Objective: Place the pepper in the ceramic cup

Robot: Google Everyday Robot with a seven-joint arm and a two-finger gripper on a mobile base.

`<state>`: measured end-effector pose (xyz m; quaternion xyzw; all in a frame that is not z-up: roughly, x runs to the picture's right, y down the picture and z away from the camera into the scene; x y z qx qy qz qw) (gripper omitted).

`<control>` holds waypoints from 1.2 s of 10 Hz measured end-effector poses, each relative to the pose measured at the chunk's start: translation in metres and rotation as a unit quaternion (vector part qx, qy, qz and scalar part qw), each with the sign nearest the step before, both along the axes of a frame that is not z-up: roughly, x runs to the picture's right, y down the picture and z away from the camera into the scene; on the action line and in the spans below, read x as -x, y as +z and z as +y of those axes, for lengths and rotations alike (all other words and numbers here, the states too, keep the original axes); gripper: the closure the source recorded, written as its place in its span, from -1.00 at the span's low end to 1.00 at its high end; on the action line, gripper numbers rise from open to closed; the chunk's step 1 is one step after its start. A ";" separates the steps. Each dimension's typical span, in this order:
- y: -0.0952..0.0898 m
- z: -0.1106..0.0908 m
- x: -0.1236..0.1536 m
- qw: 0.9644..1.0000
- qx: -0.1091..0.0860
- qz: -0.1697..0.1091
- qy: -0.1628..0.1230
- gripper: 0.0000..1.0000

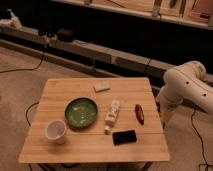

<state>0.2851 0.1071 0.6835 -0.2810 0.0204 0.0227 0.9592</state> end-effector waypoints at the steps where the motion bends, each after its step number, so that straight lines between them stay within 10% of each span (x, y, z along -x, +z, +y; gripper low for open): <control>1: 0.000 0.000 0.000 1.000 0.000 0.000 0.000 -0.30; 6: 0.002 -0.003 -0.001 0.999 -0.006 -0.023 -0.037 -0.30; 9: -0.003 -0.003 0.013 0.988 -0.011 -0.109 -0.111 -0.30; 12: -0.021 0.013 0.035 0.947 0.002 -0.247 -0.206 -0.30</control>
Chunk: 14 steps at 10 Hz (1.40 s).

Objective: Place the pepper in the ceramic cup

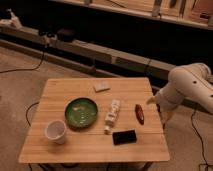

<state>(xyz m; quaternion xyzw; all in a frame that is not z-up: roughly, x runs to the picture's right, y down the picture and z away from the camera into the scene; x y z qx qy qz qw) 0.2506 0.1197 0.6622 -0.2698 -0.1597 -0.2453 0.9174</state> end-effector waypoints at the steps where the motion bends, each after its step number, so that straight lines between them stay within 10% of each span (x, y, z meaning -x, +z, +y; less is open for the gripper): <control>1: -0.005 0.006 0.001 0.999 0.008 -0.032 -0.032 -0.30; 4: -0.015 0.016 0.005 0.991 0.021 -0.094 -0.090 -0.30; 8: 0.007 0.005 -0.027 0.986 -0.005 -0.075 -0.147 -0.30; 14: 0.076 -0.059 -0.082 0.944 -0.142 -0.117 -0.272 -0.30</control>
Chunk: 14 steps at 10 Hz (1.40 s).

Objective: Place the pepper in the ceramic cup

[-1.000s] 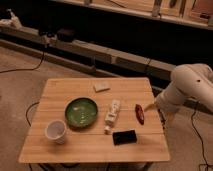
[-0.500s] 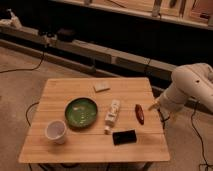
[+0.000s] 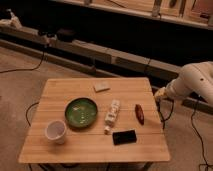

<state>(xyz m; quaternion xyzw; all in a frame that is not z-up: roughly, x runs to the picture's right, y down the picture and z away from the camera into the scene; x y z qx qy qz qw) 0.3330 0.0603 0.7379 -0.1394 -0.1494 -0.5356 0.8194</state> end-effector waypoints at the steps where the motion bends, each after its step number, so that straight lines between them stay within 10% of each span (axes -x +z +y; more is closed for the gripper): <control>1: 0.002 -0.003 -0.001 1.000 -0.005 -0.004 -0.004 -0.30; 7: 0.015 -0.009 0.025 0.998 0.001 -0.062 -0.011 -0.30; 14: 0.082 0.004 0.053 0.992 0.047 -0.109 -0.042 -0.30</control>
